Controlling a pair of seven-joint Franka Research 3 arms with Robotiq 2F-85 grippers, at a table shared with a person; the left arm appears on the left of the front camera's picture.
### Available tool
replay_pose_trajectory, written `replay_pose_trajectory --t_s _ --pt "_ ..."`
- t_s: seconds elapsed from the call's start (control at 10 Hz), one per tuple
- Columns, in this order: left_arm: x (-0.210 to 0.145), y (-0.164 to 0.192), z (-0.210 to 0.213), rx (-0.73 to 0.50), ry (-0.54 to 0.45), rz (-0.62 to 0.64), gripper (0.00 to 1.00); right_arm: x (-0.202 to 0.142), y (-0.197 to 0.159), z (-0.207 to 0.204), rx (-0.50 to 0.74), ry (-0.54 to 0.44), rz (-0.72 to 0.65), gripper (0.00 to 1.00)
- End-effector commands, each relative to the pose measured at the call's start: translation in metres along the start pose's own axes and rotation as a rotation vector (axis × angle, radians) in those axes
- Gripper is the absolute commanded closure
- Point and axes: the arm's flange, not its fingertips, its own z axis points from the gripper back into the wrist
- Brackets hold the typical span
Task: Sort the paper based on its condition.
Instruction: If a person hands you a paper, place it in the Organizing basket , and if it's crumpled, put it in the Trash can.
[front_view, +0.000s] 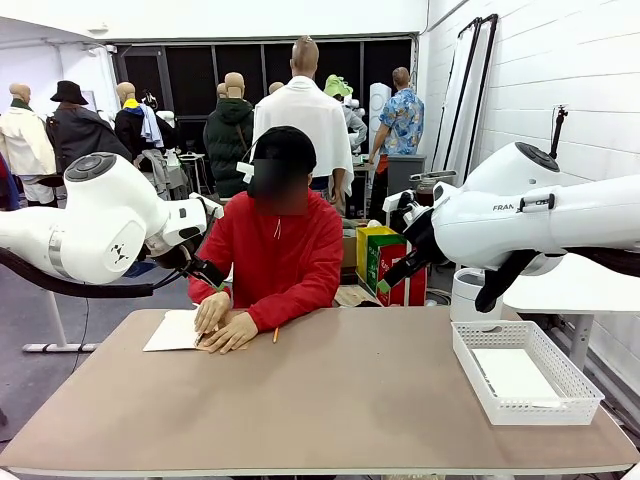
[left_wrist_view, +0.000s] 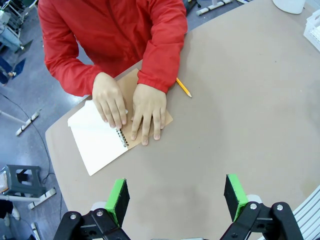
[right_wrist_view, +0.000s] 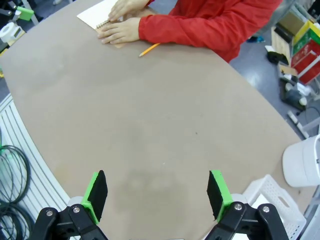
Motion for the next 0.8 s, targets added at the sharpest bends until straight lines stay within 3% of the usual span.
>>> replay_pose_trajectory --t_s 0.0,0.7 --pt "-0.0008 -0.0001 -0.0003 -0.001 0.002 -0.003 0.0 -0.0002 0.0003 -0.0005 0.0 0.002 -0.004 0.0" --pt "-0.0008 -0.0001 -0.0003 -0.001 0.002 -0.003 0.0 -0.0002 0.0003 -0.0005 0.0 0.002 -0.004 0.0"
